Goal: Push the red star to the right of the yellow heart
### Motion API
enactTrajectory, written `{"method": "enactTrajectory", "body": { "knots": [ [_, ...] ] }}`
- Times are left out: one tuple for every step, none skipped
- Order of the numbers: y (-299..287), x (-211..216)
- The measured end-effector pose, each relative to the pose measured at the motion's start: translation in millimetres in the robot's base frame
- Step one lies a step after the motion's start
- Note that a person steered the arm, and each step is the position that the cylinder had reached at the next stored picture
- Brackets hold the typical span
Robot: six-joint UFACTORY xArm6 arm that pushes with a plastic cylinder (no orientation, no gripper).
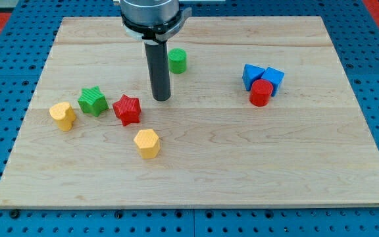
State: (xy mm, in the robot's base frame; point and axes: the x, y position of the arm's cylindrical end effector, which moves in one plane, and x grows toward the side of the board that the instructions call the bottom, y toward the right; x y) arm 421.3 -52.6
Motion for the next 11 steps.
{"method": "enactTrajectory", "body": {
  "knots": [
    [0.3, 50.0],
    [1.9, 42.7],
    [1.9, 42.7],
    [9.1, 44.7],
    [9.4, 38.1],
    [4.7, 38.2],
    [3.5, 26.7],
    [-45.1, 32.3],
    [-84.3, 62.2],
    [-78.8, 63.0],
    [-69.4, 62.3]
  ]
}}
